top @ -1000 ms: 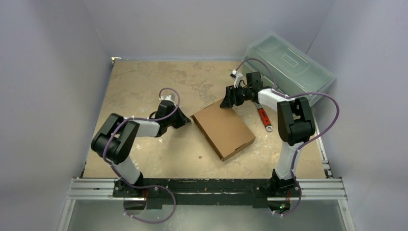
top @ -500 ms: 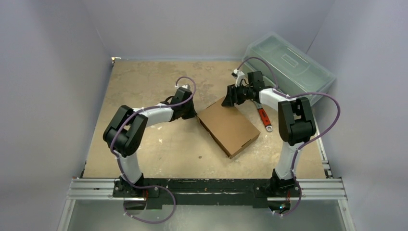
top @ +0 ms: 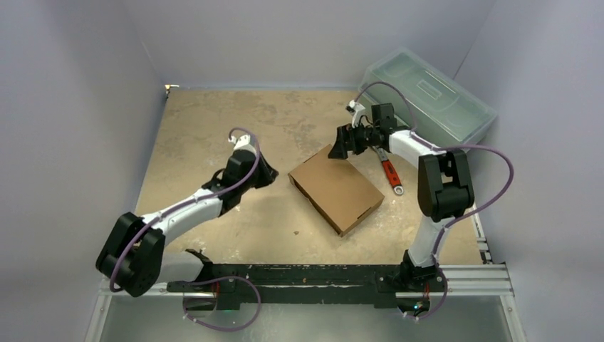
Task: Fold the paper box
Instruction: Close the paper box at the center of the board.
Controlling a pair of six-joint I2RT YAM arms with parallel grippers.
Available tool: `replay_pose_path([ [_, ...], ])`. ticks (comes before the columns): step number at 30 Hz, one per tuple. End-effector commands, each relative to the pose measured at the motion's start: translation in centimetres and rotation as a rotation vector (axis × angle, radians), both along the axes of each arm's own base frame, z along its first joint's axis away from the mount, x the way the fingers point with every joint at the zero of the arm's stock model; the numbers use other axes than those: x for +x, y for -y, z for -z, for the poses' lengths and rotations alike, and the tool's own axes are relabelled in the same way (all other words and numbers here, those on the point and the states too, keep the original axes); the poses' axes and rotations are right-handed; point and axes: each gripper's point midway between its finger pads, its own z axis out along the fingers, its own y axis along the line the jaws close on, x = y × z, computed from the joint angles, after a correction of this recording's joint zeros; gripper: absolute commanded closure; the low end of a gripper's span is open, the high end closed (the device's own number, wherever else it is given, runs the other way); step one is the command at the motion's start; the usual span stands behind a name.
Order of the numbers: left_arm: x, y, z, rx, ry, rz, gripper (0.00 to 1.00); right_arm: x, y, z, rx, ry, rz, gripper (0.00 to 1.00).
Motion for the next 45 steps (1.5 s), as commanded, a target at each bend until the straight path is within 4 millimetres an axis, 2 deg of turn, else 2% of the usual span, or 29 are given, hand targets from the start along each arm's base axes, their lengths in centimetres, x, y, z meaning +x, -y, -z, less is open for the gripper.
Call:
replay_pose_path([
  [1, -4.4, 2.5, 2.5, -0.134, -0.058, 0.163, 0.94, -0.4, 1.0, -4.0, 0.024, 0.102, -0.028, 0.09],
  [4, -5.6, 3.3, 4.4, -0.120, -0.114, 0.176, 1.00, -0.7, 1.5, -2.8, 0.018, 0.072, -0.012, 0.12],
  [7, -5.1, 4.6, 4.7, -0.106, -0.132, 0.183, 1.00, -1.1, 1.5, -0.9, 0.013, 0.019, -0.014, 0.19],
  [12, -2.9, 7.5, 4.8, -0.078, -0.135, 0.214, 1.00, -1.4, 1.3, 0.8, -0.006, -0.017, -0.022, 0.32],
  [18, 1.3, 11.3, 4.3, -0.022, -0.128, 0.268, 1.00, -2.0, 0.5, 1.7, -0.019, -0.035, -0.050, 0.37],
  [20, 2.2, 11.9, 3.7, -0.015, -0.119, 0.271, 1.00, -2.1, 0.4, 1.7, -0.019, -0.037, -0.053, 0.37],
  [23, 2.1, 11.4, 3.2, -0.006, -0.102, 0.260, 1.00, -1.8, 0.5, 0.9, -0.022, -0.016, -0.055, 0.32],
  [25, 1.0, 10.1, 3.5, 0.016, -0.107, 0.249, 1.00, -1.3, 1.1, -0.4, -0.019, 0.016, -0.047, 0.27],
  [26, 0.6, 9.7, 3.0, 0.015, -0.095, 0.253, 1.00, -1.1, 1.5, -1.2, -0.018, 0.037, -0.037, 0.24],
  [28, -0.9, 7.9, 3.5, 0.035, -0.091, 0.236, 0.96, -0.6, 2.8, -2.9, -0.018, 0.089, -0.014, 0.16],
  [30, -3.0, 7.3, 3.2, -0.013, -0.074, 0.267, 0.88, -0.6, 4.0, -4.6, -0.019, 0.142, -0.002, 0.12],
  [33, -6.6, 7.4, 3.3, -0.099, -0.069, 0.333, 0.84, -2.0, 4.9, -5.8, -0.038, 0.178, -0.037, 0.08],
  [37, -11.3, 9.8, 3.6, -0.192, -0.085, 0.420, 0.88, -5.6, 5.0, -5.3, -0.053, 0.168, -0.142, 0.08],
  [41, -13.7, 13.2, 4.1, -0.207, -0.099, 0.457, 0.97, -8.6, 5.6, -3.7, -0.069, 0.130, -0.216, 0.10],
  [43, -14.2, 14.7, 4.4, -0.198, -0.108, 0.461, 1.00, -8.7, 6.9, -3.0, -0.088, 0.114, -0.168, 0.11],
  [45, -14.2, 16.1, 5.0, -0.177, -0.117, 0.460, 1.00, -8.0, 7.9, -3.2, -0.096, 0.112, -0.114, 0.12],
])
